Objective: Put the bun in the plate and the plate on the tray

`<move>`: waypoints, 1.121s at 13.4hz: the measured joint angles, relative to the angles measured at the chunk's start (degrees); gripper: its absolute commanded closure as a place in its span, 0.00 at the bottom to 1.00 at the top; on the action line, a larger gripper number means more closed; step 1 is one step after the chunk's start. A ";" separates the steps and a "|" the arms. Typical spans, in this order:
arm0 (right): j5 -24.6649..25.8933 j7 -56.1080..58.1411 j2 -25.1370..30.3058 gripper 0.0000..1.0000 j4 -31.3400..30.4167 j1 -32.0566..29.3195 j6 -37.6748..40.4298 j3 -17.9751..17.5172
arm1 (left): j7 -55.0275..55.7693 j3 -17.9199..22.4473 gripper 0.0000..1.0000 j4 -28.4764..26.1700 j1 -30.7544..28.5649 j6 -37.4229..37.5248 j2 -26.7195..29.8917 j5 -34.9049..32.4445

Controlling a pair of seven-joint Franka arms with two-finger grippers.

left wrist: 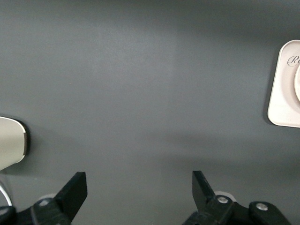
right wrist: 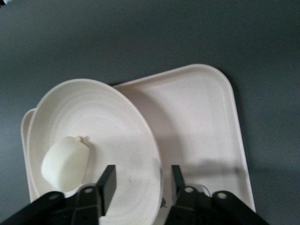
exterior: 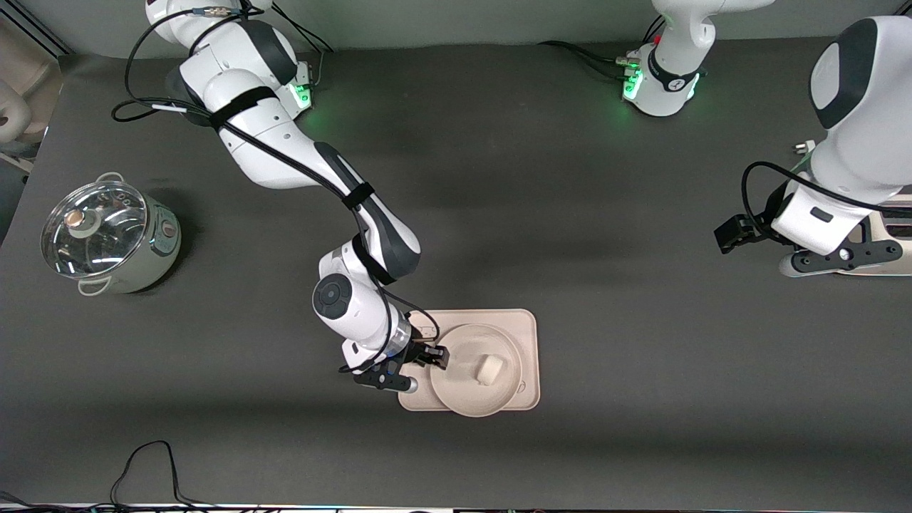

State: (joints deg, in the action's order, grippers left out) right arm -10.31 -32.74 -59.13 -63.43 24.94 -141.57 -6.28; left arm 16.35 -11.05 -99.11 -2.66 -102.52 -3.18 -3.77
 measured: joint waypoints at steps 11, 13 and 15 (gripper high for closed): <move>0.04 14.12 26.21 0.00 -3.71 -3.90 26.41 7.35 | 0.02 0.66 0.00 0.19 -0.06 -1.68 4.16 1.44; 0.04 15.35 34.69 0.00 -8.76 -5.68 35.25 9.02 | 0.04 0.72 0.00 -0.70 -0.06 -3.28 4.49 2.38; 0.05 15.58 42.99 0.00 -14.91 -8.97 42.96 9.87 | 0.02 0.74 0.00 -1.56 -0.06 -3.56 5.15 2.72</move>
State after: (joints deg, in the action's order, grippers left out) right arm -10.26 -17.16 -16.15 -78.34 15.97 -98.61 3.60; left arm 16.37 -10.31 -100.67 -2.73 -106.08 1.97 -1.04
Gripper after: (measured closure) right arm 0.000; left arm 0.000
